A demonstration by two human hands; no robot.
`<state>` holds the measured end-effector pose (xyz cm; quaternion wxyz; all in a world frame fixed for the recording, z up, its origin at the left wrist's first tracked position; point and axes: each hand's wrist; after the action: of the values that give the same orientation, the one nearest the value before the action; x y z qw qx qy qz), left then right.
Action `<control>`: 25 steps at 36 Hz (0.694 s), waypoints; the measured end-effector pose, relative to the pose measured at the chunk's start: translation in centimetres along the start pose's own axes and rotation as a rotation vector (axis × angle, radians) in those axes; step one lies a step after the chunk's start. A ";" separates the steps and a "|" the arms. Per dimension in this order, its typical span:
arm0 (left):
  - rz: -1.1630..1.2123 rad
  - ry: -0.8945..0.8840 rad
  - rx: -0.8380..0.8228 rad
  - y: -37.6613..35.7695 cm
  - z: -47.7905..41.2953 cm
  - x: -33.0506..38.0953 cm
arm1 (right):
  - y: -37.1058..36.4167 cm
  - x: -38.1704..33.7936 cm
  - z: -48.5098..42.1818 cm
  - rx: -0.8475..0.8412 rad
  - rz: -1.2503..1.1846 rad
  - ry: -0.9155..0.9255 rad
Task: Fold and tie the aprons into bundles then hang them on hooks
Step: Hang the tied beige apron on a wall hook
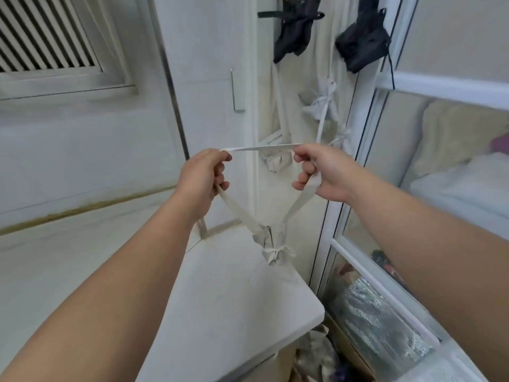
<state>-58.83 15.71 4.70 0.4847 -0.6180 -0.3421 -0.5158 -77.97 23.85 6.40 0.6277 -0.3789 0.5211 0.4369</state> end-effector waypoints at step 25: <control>-0.404 -0.859 -0.021 -21.3 -9.4 19.8 | 9.1 -24.7 -4.9 0.371 0.185 0.614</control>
<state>-76.77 11.50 29.14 0.1830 -0.7015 -0.6196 -0.3008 -89.98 18.54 29.75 0.4579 -0.3233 0.7876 0.2560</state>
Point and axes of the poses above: each hand's wrist, its own z-axis away from the middle knuckle, its own y-axis out of the back of the hand, x = y × z, and after that the axes turned 6 degrees about z, right-handed
